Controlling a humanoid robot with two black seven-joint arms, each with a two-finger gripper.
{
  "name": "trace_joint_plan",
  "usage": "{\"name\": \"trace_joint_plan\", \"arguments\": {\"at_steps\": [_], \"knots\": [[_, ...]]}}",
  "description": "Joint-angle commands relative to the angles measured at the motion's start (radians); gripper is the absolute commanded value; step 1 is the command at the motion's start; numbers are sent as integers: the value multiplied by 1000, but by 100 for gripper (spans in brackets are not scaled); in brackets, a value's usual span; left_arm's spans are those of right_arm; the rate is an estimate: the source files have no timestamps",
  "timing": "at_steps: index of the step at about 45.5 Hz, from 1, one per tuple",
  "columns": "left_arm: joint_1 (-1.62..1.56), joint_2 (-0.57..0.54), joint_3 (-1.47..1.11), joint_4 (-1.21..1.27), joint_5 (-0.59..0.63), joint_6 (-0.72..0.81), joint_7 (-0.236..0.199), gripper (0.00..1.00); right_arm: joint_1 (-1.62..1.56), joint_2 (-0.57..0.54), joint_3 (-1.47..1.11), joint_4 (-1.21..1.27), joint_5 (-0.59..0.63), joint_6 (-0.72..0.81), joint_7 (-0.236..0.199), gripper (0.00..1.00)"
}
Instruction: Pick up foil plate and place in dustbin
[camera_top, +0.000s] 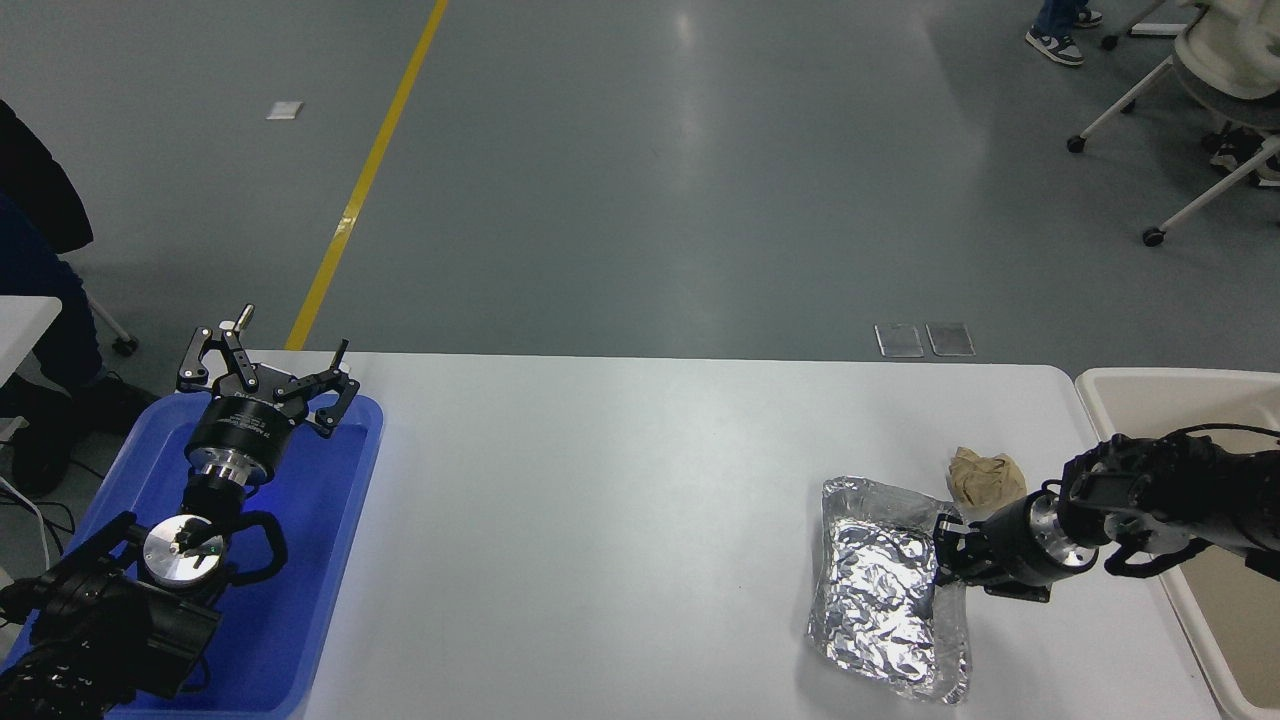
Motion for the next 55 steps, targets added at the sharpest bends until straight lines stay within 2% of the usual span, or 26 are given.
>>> {"name": "trace_joint_plan", "arguments": {"at_steps": [1,10,20,42,55], "knots": [[0,0,0,0,0,0,0,100,182,-74,-1,107,-154,122,0,0],[0,0,0,0,0,0,0,100,361,-149,-10,176,-235,254,0,0],[0,0,0,0,0,0,0,100,601,-212,-16,229,-318,254,0,0],[0,0,0,0,0,0,0,100,862,-214,-50,229,-359,254,0,0],[0,0,0,0,0,0,0,100,886,-235,-116,220,-356,254,0,0]]}}
